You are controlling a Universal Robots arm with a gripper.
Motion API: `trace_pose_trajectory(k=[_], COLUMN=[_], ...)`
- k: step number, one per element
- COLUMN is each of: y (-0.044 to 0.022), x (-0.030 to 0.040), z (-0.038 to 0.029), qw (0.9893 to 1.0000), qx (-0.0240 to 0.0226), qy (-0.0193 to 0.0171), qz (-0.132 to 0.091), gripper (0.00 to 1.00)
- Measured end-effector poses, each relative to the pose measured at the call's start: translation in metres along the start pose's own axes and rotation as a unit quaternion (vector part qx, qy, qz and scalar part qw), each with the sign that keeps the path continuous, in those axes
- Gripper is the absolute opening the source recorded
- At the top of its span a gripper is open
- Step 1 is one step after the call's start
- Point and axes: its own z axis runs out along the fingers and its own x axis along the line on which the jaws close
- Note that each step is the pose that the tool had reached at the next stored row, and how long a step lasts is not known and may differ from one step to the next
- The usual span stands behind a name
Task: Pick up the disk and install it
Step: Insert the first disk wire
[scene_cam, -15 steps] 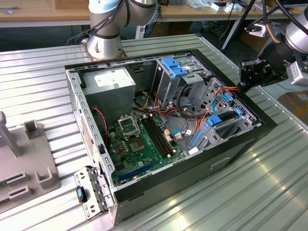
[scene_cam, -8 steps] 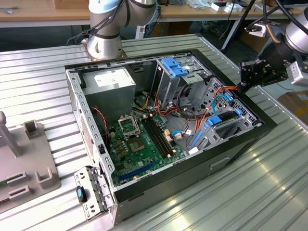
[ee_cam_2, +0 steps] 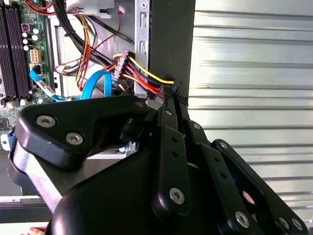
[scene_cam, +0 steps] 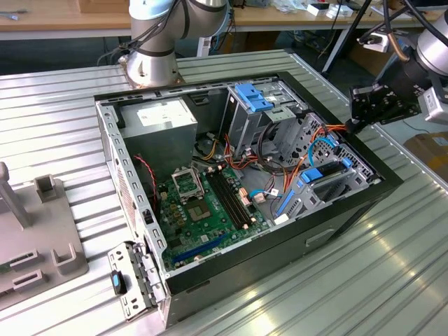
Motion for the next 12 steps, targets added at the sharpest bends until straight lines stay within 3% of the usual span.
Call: trace_pose_trajectory(k=[5,12], y=[-0.0023,-0.0015], x=[-0.0009,-0.0028], z=[-0.0101,-0.0109], qw=[1.0,1.0], qx=[0.0012,0.0017], qy=[0.0023,0.0035], qz=[-0.001,0.0], gripper=[0.16,0.16])
